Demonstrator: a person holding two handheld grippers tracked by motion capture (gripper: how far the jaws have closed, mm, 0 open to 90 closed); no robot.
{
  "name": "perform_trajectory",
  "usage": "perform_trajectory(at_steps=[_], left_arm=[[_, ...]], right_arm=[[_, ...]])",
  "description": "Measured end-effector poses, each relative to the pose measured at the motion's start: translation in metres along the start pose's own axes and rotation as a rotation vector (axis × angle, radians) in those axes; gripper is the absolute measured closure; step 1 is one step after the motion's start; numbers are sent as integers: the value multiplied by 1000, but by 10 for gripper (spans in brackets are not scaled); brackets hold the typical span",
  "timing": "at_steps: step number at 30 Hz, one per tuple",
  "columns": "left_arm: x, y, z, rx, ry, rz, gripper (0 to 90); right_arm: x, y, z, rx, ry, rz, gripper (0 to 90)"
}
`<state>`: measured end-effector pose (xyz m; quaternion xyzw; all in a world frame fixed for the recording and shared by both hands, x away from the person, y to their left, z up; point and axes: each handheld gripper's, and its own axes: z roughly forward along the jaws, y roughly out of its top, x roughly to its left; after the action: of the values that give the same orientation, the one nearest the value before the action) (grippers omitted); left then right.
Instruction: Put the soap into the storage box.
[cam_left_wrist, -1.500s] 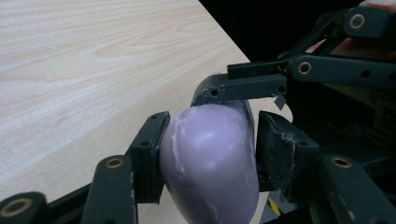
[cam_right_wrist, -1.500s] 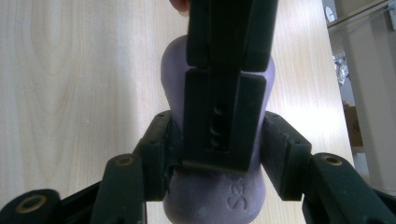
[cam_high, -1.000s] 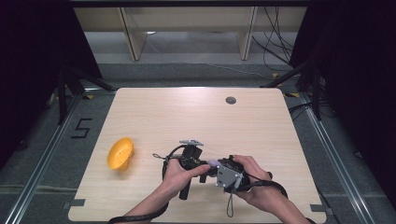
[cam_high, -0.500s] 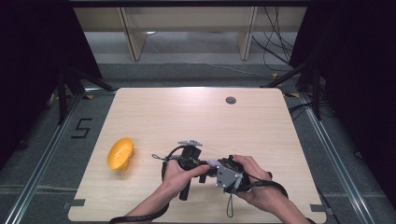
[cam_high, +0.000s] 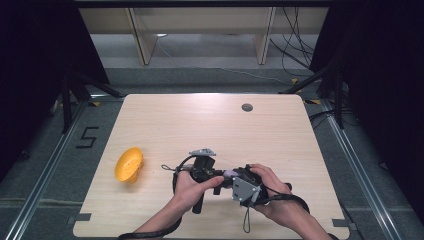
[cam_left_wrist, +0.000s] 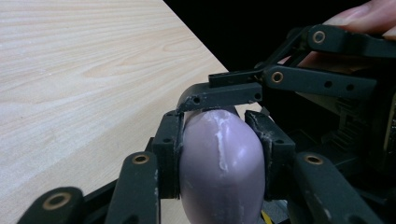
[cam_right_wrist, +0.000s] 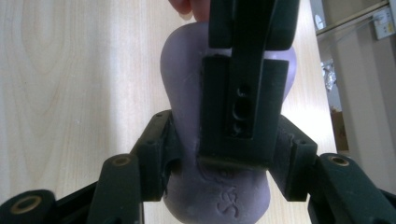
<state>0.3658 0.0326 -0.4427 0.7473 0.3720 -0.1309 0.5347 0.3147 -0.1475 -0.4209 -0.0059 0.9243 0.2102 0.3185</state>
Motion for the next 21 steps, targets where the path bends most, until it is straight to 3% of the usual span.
perform_trajectory(at_steps=[1, 3, 8, 10, 14, 16, 18, 21], left_arm=[[0, 1, -1, -5, -3, -3, 586], [1, 2, -2, -6, -6, 2, 586], [0, 3, -5, -12, 21, 7, 586], [2, 3, -6, -22, 4, 5, 586], [2, 3, -8, -29, 10, 8, 586], [2, 3, -10, -32, 35, 13, 586], [3, 3, -12, -36, 20, 15, 587], [4, 4, -18, -44, 37, 20, 586]], right_arm=[[-1, 0, 0, -3, -16, -31, 465], [-2, -1, 0, 8, -27, -40, 436], [-3, -2, 0, 18, -40, -30, 371], [-4, -2, -1, 18, -46, -28, 348], [-6, -3, -1, 8, -40, -49, 319], [-5, -5, -6, 13, -46, -31, 303], [-4, -6, -9, 9, -43, -14, 296], [-5, -9, -17, 0, -47, 4, 293]])
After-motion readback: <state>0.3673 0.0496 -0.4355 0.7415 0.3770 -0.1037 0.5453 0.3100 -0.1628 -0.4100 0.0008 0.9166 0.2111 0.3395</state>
